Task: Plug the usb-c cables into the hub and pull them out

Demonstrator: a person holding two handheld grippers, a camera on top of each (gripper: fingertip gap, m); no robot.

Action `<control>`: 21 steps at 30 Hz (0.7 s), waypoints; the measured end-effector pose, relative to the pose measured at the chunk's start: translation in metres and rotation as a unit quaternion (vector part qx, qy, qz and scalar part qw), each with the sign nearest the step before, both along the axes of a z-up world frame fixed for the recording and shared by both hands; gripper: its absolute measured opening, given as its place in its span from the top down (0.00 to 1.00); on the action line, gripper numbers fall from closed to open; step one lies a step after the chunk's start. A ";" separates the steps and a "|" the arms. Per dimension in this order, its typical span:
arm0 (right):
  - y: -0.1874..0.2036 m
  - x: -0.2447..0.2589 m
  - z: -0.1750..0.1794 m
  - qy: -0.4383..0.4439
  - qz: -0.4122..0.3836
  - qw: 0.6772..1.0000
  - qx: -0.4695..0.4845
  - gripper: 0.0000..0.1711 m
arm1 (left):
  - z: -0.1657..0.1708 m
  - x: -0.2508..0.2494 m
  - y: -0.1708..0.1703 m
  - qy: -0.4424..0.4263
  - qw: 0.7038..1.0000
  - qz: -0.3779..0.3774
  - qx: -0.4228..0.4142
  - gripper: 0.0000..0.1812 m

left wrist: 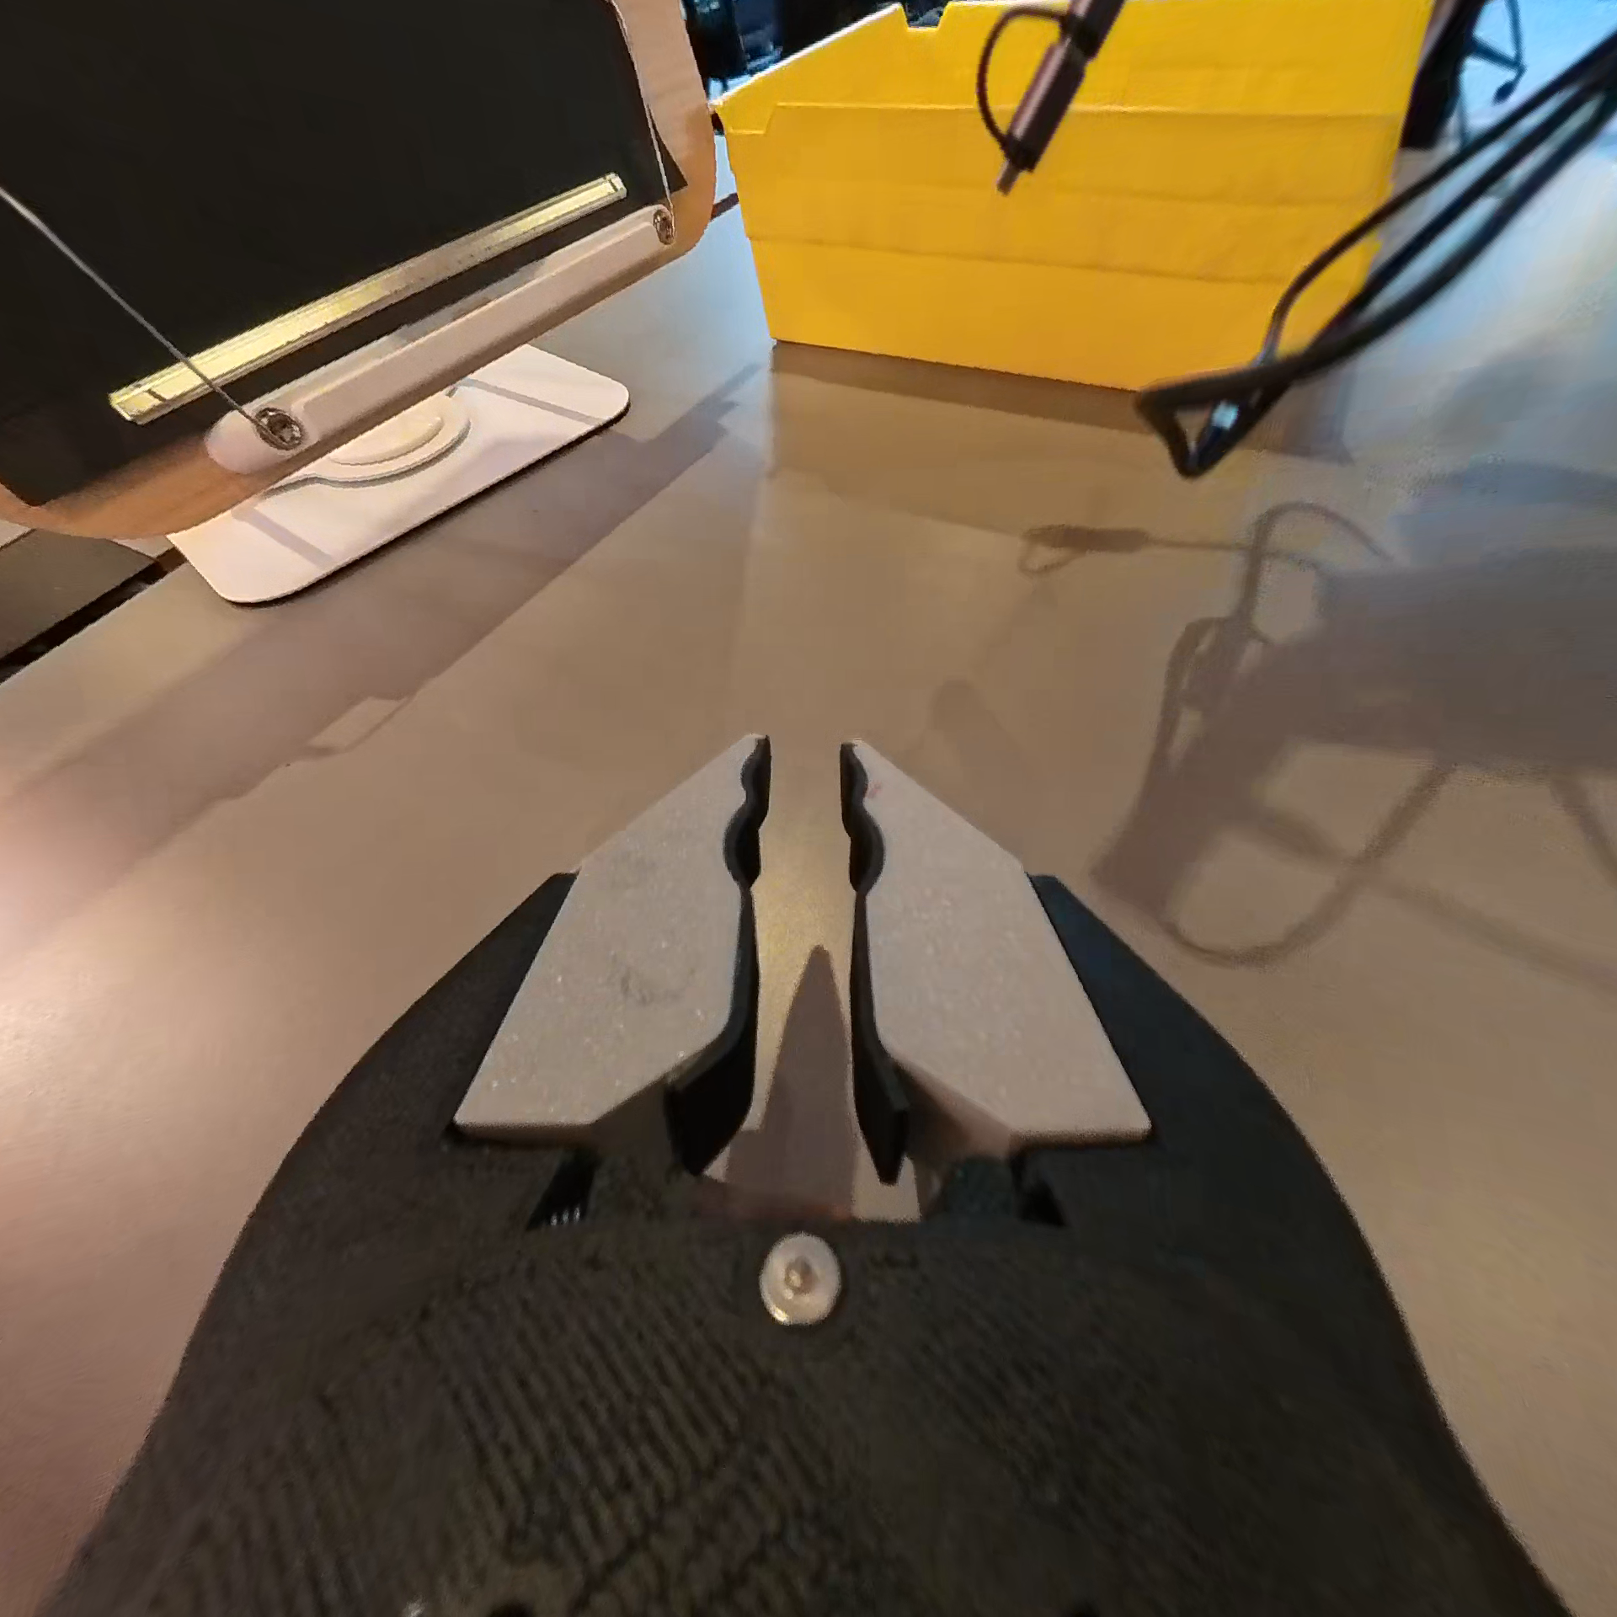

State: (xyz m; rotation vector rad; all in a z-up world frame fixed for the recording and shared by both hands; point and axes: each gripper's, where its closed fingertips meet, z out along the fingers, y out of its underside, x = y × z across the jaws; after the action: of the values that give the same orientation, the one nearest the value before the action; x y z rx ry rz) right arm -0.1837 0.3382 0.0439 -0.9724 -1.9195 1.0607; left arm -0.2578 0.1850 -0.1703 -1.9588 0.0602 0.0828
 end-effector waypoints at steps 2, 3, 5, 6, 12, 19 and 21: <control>0.007 -0.002 0.008 0.007 -0.006 1.000 -0.011 0.96 | -0.001 0.001 0.000 0.006 1.000 -0.002 -0.003 0.93; 0.009 -0.002 0.011 0.009 -0.006 1.000 -0.018 0.96 | -0.002 0.002 0.000 0.010 1.000 -0.004 -0.006 0.93; 0.011 -0.003 0.013 0.013 -0.006 1.000 -0.026 0.96 | -0.003 0.003 0.001 0.016 1.000 -0.006 -0.010 0.93; 0.012 -0.003 0.012 0.013 -0.008 1.000 -0.025 0.96 | -0.004 0.004 0.001 0.018 1.000 -0.006 -0.012 0.93; 0.032 -0.011 0.013 0.017 -0.045 0.998 -0.027 0.96 | -0.004 0.004 0.001 0.020 1.000 -0.007 -0.015 0.93; 0.066 -0.014 0.047 0.057 -0.088 0.993 -0.049 0.96 | -0.006 0.005 0.002 0.024 1.000 -0.009 -0.018 0.93; 0.084 -0.013 0.063 0.077 -0.117 0.989 -0.053 0.96 | -0.005 0.005 0.001 0.022 1.000 -0.008 -0.017 0.93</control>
State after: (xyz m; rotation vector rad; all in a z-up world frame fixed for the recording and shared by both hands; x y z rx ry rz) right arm -0.1969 0.4220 0.1064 -1.1115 -1.5942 1.0739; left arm -0.2532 0.1865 -0.1758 -1.9908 0.1065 0.1149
